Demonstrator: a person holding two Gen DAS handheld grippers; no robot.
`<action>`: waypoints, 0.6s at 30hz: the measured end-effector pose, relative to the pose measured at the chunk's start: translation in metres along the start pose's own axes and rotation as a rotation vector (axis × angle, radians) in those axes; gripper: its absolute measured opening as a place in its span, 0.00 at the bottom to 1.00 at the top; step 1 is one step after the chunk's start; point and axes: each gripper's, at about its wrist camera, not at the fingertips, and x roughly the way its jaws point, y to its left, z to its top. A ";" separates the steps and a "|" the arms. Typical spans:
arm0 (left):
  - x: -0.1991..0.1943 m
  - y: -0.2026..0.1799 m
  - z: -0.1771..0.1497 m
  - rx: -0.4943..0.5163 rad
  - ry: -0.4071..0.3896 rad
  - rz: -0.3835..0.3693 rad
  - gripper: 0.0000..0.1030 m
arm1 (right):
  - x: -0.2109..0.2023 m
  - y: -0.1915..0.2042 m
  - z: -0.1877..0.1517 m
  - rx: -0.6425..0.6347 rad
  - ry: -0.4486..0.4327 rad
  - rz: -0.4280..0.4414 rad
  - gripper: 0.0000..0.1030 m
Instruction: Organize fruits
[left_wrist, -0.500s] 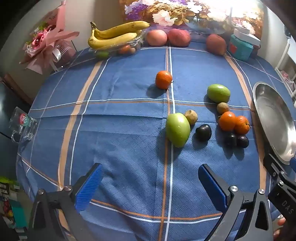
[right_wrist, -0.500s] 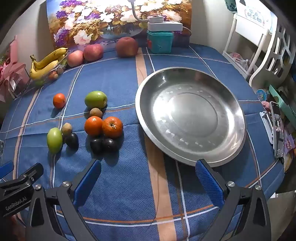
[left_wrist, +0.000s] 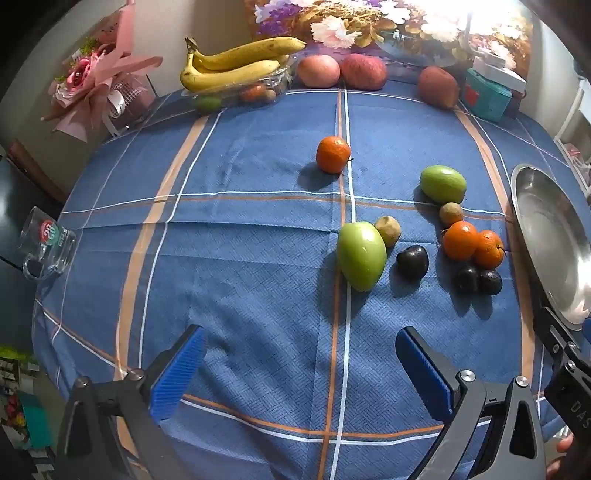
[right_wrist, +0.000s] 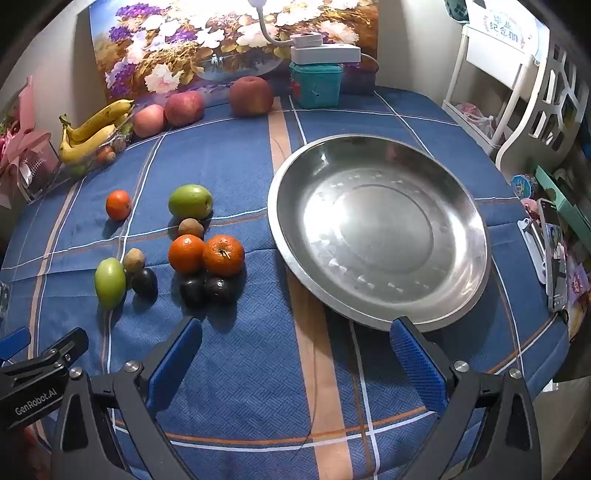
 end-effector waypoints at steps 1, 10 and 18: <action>0.000 0.000 0.000 -0.002 0.000 0.002 1.00 | 0.000 0.000 0.000 0.002 -0.002 0.001 0.99; 0.001 0.001 0.000 -0.002 0.003 0.008 1.00 | -0.001 -0.003 -0.003 0.015 -0.002 0.005 0.99; 0.002 0.002 0.000 -0.006 0.004 0.011 1.00 | -0.001 -0.004 -0.004 0.018 -0.003 0.005 0.99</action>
